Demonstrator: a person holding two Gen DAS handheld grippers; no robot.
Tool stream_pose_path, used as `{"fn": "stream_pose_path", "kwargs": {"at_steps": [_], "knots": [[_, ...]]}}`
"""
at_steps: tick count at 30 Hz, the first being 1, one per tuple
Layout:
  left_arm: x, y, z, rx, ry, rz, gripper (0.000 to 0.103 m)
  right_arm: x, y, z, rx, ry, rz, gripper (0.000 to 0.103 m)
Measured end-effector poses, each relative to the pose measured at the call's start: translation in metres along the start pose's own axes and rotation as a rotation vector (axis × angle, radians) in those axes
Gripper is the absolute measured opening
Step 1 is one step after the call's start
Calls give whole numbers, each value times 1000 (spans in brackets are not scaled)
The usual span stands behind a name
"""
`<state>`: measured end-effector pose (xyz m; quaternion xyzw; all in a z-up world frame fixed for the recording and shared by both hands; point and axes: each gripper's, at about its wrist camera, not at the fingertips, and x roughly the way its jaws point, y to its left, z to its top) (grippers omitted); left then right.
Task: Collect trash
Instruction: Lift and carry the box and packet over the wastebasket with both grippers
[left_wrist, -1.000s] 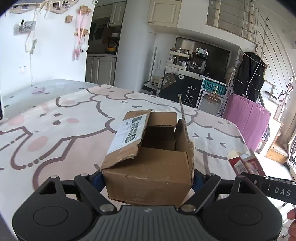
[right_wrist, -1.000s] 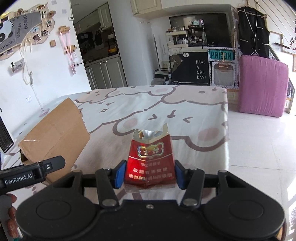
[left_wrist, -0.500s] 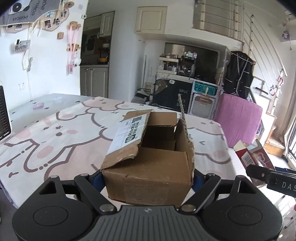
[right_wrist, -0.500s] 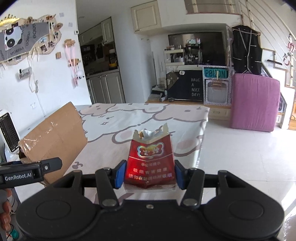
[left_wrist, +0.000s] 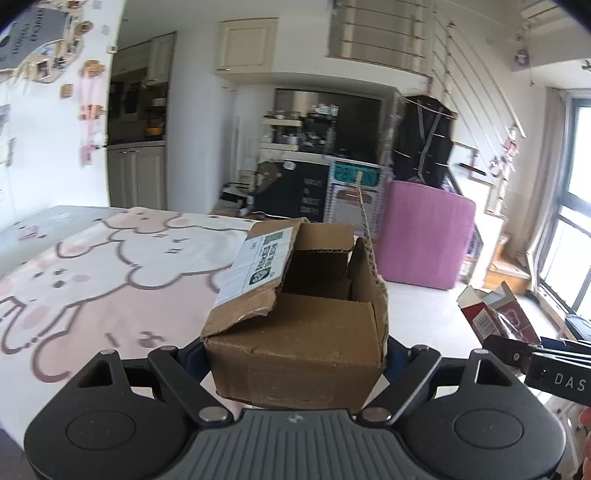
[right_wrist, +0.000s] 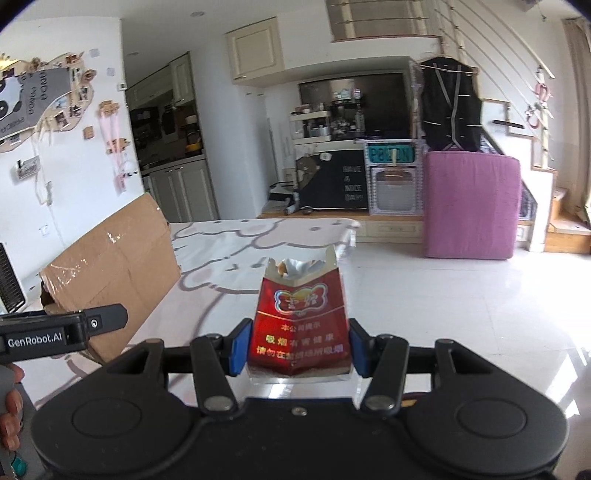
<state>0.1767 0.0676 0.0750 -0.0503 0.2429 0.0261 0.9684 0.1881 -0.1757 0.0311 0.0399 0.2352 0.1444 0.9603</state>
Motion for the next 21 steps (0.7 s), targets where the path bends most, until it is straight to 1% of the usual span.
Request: {"fn": "stream_pose_path", "kwargs": {"at_steps": [8, 14, 18, 21], "knots": [[18, -51, -14, 51, 47, -86, 87, -16, -51, -14, 38, 17, -71, 54], [38, -89, -27, 97, 90, -138, 87, -19, -89, -27, 73, 40, -122, 54], [54, -110, -38, 115, 130, -165, 87, -16, -115, -39, 103, 68, -153, 54], [70, -124, -50, 124, 177, -181, 87, -12, -133, -48, 129, 94, -174, 54]]}}
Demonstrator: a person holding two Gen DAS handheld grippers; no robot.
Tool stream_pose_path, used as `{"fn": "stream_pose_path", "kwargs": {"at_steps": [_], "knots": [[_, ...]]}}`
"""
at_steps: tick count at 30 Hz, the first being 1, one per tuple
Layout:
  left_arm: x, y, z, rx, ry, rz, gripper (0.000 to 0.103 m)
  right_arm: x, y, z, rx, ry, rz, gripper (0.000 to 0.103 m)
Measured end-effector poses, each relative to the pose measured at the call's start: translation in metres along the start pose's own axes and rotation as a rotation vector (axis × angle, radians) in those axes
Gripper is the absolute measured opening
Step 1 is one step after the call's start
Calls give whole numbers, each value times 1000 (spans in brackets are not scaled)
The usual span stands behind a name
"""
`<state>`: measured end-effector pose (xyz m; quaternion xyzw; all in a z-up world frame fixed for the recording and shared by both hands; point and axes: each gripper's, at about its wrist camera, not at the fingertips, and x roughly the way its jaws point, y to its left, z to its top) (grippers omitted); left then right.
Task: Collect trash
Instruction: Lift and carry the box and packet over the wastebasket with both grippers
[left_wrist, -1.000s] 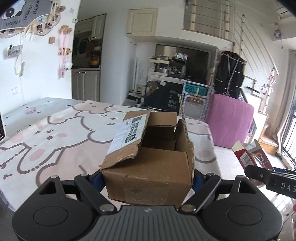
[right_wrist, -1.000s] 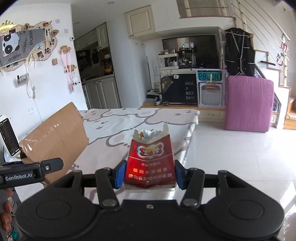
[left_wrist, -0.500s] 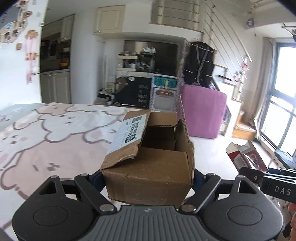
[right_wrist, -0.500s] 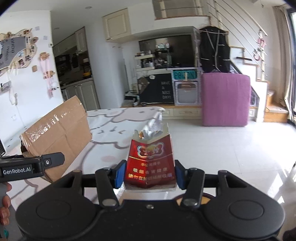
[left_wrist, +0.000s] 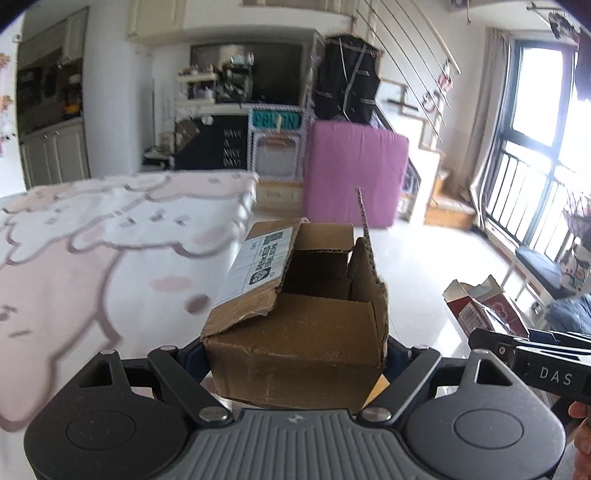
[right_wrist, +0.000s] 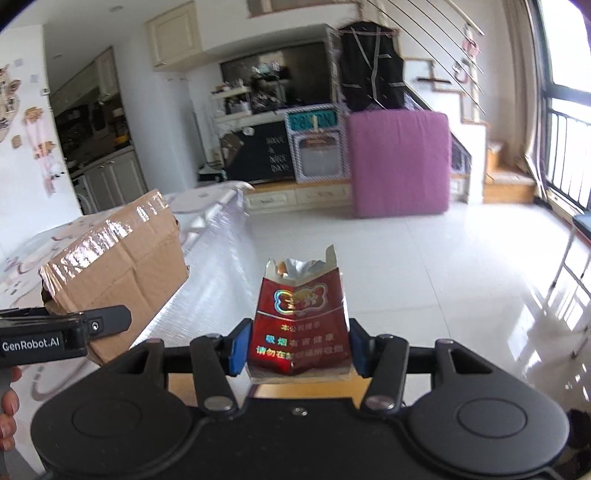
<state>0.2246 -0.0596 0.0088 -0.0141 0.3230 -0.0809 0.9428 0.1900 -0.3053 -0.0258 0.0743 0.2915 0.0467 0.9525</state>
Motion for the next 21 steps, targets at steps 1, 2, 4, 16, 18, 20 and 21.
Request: {"fn": "stream_pose_path", "kwargs": {"at_steps": [1, 2, 4, 16, 18, 20, 21], "knots": [[6, -3, -1, 2, 15, -5, 87, 4, -7, -4, 11, 12, -8, 54], [13, -7, -3, 5, 32, -10, 87, 7, -12, -7, 20, 23, -15, 54], [29, -13, -9, 9, 70, -20, 87, 15, -22, -13, 40, 49, -27, 54], [129, -46, -49, 96, 303, -36, 87, 73, -75, -55, 156, 221, -67, 54], [149, -49, -55, 112, 348, -48, 87, 82, -81, -62, 174, 248, -67, 54], [167, -51, -61, 121, 389, -56, 87, 92, -86, -70, 191, 273, -64, 54], [177, -51, -64, 124, 408, -59, 87, 96, -89, -73, 200, 285, -61, 54]]}}
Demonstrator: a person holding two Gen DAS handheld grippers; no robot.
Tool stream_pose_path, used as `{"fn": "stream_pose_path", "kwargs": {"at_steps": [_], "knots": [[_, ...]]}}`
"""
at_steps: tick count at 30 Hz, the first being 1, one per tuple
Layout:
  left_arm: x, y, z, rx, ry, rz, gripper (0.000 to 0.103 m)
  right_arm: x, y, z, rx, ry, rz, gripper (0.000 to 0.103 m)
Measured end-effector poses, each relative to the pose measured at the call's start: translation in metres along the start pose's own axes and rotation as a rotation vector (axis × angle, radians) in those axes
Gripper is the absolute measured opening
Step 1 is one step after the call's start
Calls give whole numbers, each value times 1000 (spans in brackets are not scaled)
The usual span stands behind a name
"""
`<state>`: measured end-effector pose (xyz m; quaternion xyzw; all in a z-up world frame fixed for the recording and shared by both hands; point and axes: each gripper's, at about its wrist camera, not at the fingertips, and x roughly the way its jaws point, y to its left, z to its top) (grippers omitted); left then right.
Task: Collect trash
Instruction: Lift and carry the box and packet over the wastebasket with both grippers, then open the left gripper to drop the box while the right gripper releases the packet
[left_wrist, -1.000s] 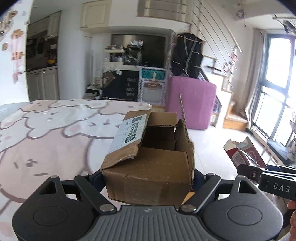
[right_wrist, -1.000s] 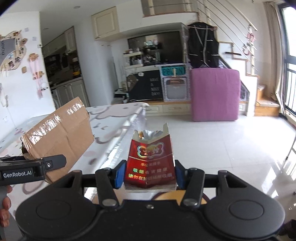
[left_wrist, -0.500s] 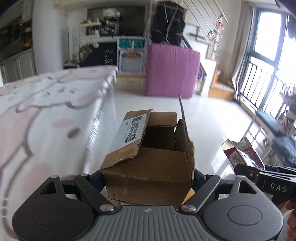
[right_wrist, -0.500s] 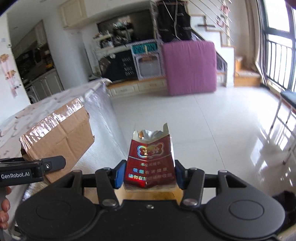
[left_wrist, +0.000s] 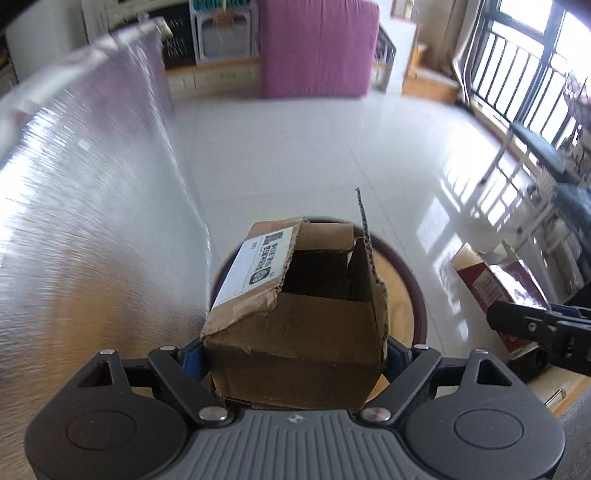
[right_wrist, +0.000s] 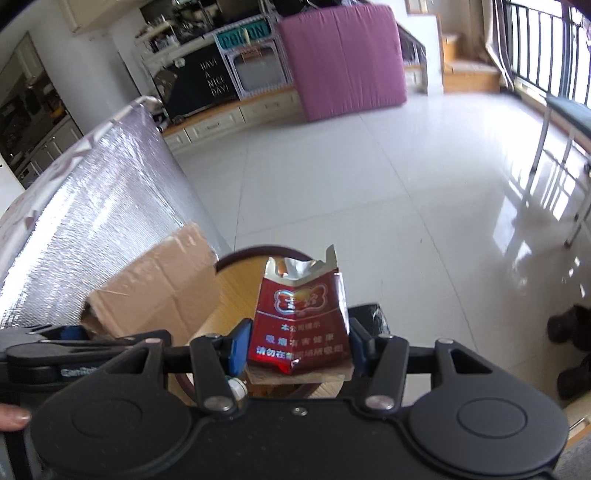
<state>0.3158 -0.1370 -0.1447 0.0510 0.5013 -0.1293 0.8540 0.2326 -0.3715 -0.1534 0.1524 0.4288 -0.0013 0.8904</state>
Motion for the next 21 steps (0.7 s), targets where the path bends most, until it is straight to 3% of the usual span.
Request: {"fn": "stream_pose_path", "kwargs": {"at_steps": [9, 21], "knots": [[73, 1, 9, 34, 119, 3, 87, 48, -12, 5, 72, 75, 35, 54], [119, 11, 13, 17, 175, 16, 87, 116, 2, 18, 132, 170, 81, 55]]}}
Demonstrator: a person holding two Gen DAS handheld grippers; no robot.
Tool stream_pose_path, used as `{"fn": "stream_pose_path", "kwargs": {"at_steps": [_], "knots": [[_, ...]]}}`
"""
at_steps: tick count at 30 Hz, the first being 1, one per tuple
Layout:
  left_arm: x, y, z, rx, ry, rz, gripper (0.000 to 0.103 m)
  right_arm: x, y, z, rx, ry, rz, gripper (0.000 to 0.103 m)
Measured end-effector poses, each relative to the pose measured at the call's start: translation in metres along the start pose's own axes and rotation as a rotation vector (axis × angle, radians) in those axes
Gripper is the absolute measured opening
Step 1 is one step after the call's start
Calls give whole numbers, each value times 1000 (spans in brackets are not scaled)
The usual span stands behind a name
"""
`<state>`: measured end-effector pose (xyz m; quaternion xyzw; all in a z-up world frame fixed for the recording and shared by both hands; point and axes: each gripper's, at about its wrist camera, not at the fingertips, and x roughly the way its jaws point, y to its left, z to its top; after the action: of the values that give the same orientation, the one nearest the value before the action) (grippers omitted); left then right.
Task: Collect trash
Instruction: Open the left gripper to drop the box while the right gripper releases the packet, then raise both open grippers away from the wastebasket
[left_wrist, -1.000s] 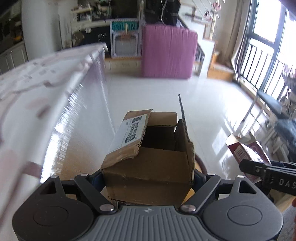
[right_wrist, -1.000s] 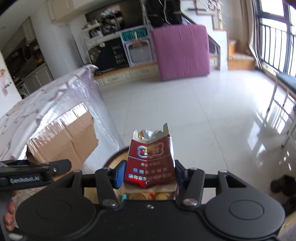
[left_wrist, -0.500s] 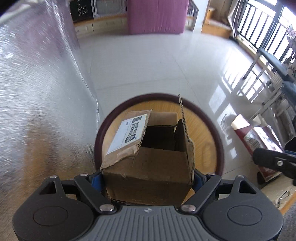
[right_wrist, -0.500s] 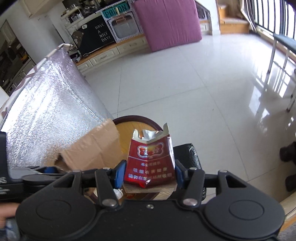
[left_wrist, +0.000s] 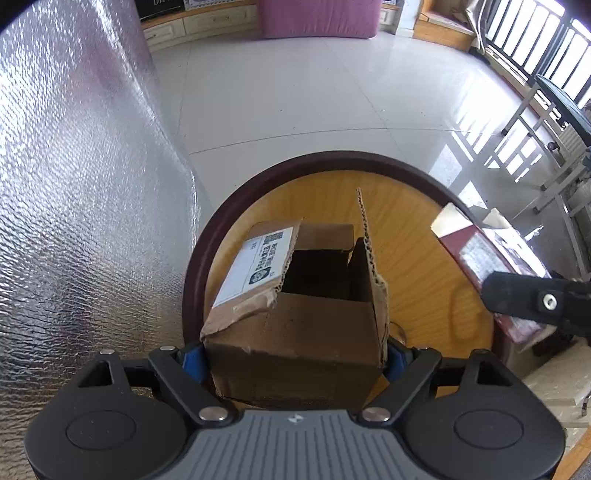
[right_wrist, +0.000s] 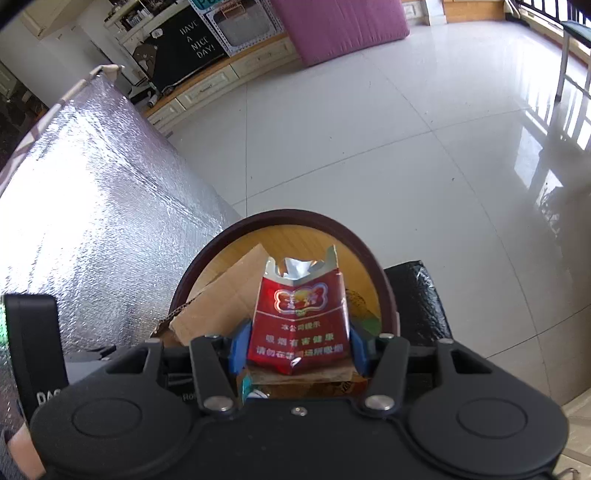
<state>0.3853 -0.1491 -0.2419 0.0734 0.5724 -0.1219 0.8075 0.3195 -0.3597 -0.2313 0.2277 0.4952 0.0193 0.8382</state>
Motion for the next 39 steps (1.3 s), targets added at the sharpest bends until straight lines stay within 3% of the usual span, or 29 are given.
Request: {"fn": "stream_pose_path", "kwargs": {"at_steps": [4, 7, 13, 16, 18, 25, 28, 39], "knots": [[8, -2, -4, 13, 11, -12, 87, 18, -2, 6, 35, 26, -1, 56], [14, -4, -4, 29, 18, -13, 87, 24, -2, 7, 32, 39, -26, 69], [23, -7, -1, 39, 7, -21, 87, 21, -11, 1, 41, 48, -35, 69], [27, -6, 1, 23, -10, -22, 92, 19, -11, 1, 44, 48, -33, 69], [28, -7, 0, 19, 7, -18, 101, 17, -11, 1, 40, 52, -36, 69], [20, -7, -8, 36, 41, -31, 103, 13, -11, 1, 24, 64, -53, 69], [15, -4, -16, 22, 51, -34, 103, 11, -10, 1, 8, 64, -55, 75], [-21, -6, -23, -30, 28, -56, 103, -12, -6, -2, -49, 50, -72, 82]]}}
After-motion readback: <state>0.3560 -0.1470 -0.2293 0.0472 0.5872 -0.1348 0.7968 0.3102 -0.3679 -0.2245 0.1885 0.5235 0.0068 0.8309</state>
